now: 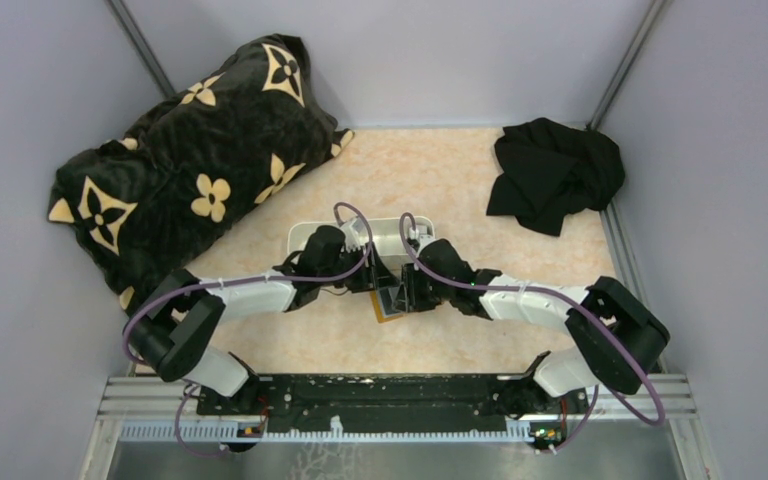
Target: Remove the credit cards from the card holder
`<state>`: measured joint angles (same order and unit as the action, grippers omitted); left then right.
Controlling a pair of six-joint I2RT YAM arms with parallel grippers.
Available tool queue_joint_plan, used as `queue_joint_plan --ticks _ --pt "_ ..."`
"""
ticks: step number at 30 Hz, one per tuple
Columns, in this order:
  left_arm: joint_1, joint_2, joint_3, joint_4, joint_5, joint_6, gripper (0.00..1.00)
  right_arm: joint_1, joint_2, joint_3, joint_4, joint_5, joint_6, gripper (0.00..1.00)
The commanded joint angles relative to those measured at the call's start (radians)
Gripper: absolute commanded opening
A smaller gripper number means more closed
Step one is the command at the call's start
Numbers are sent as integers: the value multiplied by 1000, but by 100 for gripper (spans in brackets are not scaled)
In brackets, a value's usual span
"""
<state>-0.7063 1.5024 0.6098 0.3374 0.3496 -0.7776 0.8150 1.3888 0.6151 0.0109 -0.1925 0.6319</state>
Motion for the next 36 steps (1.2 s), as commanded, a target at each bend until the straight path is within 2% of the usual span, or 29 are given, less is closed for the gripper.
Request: queue_joint_plan --ticks 1,9,22,28,36 --pt "-10 6 37 26 13 1 57 -5 -30 2 27 9 -1 30" --pt "-19 34 58 42 20 -1 57 -9 -41 10 9 18 -4 30" --pt "-61 144 138 97 45 -21 57 -67 -145 -15 -61 44 -18 29" --pt "-96 201 205 106 48 -26 57 -82 -222 -23 -119 52 -38 30" --pt "-140 302 282 130 54 -40 59 -86 -384 -22 -276 108 -67 35"
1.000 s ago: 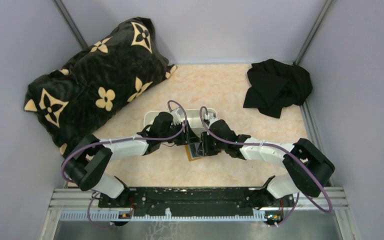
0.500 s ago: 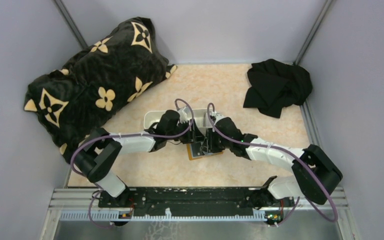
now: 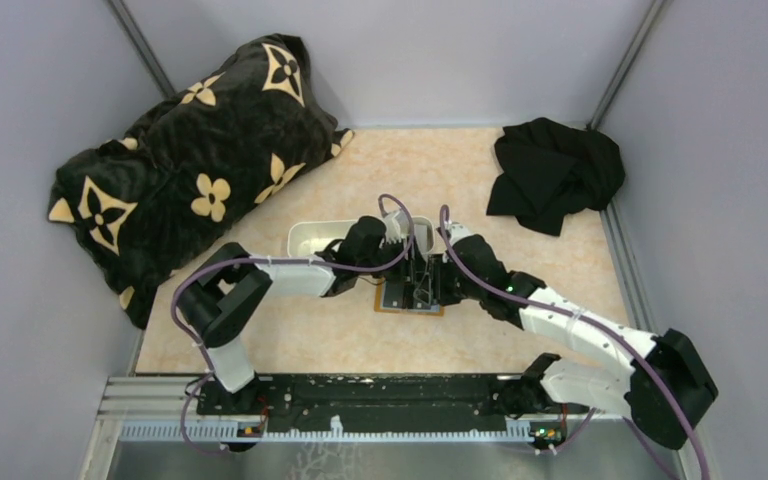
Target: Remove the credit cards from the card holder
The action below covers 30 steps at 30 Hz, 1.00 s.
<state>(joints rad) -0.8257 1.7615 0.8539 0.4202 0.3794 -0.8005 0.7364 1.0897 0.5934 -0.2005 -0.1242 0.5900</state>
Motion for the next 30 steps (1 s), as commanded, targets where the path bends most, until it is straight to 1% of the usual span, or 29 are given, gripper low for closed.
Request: queue_joint_plan --ticks 1,4,7,9,13,16,18,22,23,25,26,30 --pt "-26 51 39 58 28 -24 59 -8 -101 0 -80 45 -25 35" --pt "-31 34 24 67 18 -30 59 -7 -150 -13 -93 44 -21 34" --pt "-24 -58 -32 21 -47 6 60 -8 -144 -47 -49 27 -11 30" --pt "-12 -131 -83 -21 -82 29 60 -8 -101 -67 10 -7 8 26" --pt "27 -248 -184 -59 -108 45 60 -8 -45 -116 212 -94 65 23" --pt "45 -286 -216 -107 -152 71 60 -8 -18 -117 276 -87 81 22" --pt "48 -273 -225 -114 -162 87 60 -9 14 -97 259 -61 71 21" --pt "48 -195 -222 -59 -102 87 60 -14 50 -65 236 -9 64 18" --pt "48 -178 -217 -44 -88 81 60 -20 57 -65 234 1 64 16" --pt "48 -149 -203 -22 -68 69 60 -30 68 -64 221 30 64 4" --pt "49 -139 -195 -15 -60 68 60 -38 77 -66 214 41 67 0" --pt "49 -99 -158 -18 -38 68 60 -63 94 -95 225 52 62 0"
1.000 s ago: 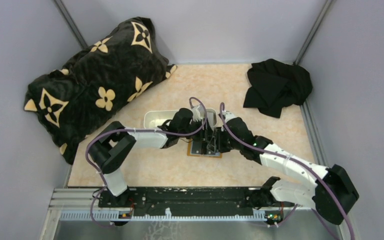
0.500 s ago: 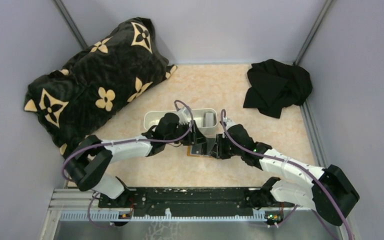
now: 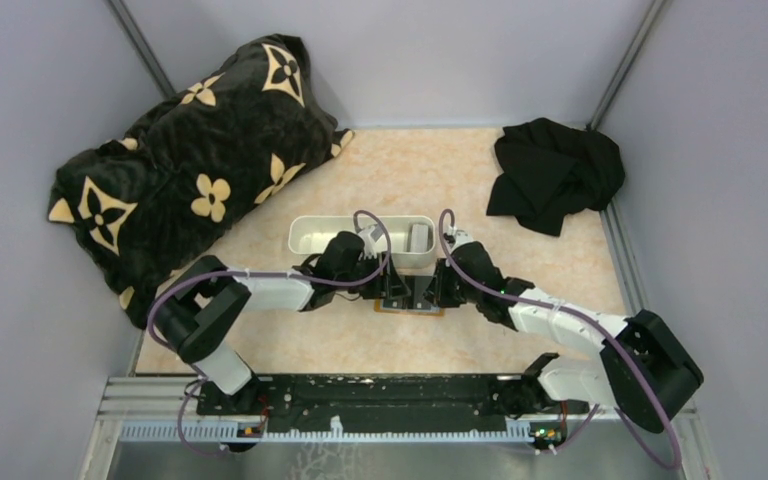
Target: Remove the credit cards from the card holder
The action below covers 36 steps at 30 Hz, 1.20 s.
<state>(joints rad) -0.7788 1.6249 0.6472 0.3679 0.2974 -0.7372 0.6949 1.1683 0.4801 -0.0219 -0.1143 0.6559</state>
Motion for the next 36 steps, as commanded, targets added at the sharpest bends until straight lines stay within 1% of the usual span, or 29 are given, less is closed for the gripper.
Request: queue_joint_plan --ticks 1,4,9,18,23,27,32,35,36 --pt "1 45 55 35 50 8 60 -22 25 9 57 47 -9 0" --pt "1 67 63 47 68 4 60 -25 66 -21 77 48 -9 0" --pt "1 70 55 83 80 -30 60 -28 77 -99 130 43 3 0" --pt "-5 65 55 98 95 -54 60 -36 102 -139 151 52 -1 0" --pt "-28 118 63 123 86 -70 60 -42 111 -160 179 33 2 0" --pt "-63 173 61 182 69 -97 60 -47 115 -171 188 20 2 0" --pt "-95 205 19 310 46 -136 58 -62 120 -188 210 -2 -3 0" --pt "-99 207 -12 385 55 -160 52 -68 135 -192 223 -17 -5 0" --pt "-98 203 -15 386 55 -162 52 -71 137 -193 224 -19 -5 0"
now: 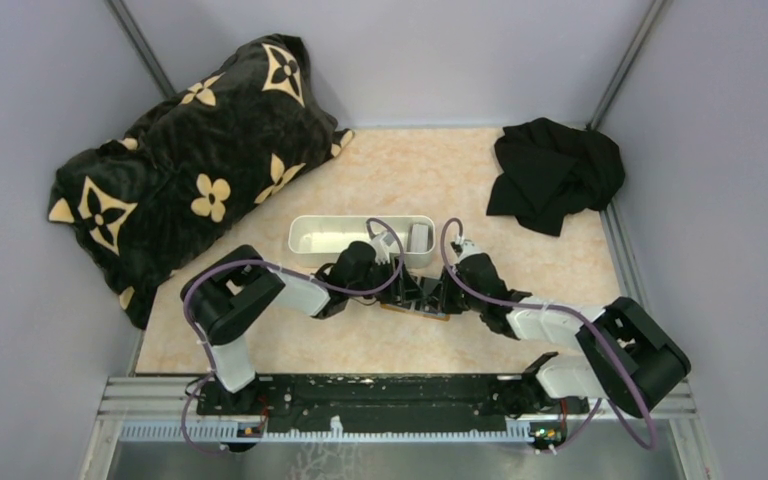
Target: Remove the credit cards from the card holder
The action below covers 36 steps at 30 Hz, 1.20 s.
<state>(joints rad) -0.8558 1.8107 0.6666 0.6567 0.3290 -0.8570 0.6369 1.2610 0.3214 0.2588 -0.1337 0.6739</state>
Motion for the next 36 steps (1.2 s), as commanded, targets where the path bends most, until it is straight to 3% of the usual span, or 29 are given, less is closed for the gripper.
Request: queue_joint_plan --ticks 1,5,6,13,20,32,34,36 --pt "-21 9 -35 87 18 -42 51 -15 44 -36 -56 -4 -23 0" --pt "-19 -34 -18 -17 -29 -1 51 -25 -6 -36 -90 -10 -21 0" --pt "-19 -50 -11 -66 -52 24 50 -27 -101 -2 -177 -24 -25 0" --pt "-19 -44 -8 -63 -40 31 51 -89 -287 12 -318 -10 -57 0" --pt "-19 -43 6 -72 -37 36 52 -111 -192 -25 -223 -101 -47 0" --pt "-19 -21 30 -41 11 20 52 -112 -13 -50 -145 -104 -47 0" --pt "-19 -18 30 -28 22 12 46 -112 16 -50 -127 -112 -46 0" --pt "-19 -20 29 -22 27 5 31 -113 30 -49 -112 -117 -43 0"
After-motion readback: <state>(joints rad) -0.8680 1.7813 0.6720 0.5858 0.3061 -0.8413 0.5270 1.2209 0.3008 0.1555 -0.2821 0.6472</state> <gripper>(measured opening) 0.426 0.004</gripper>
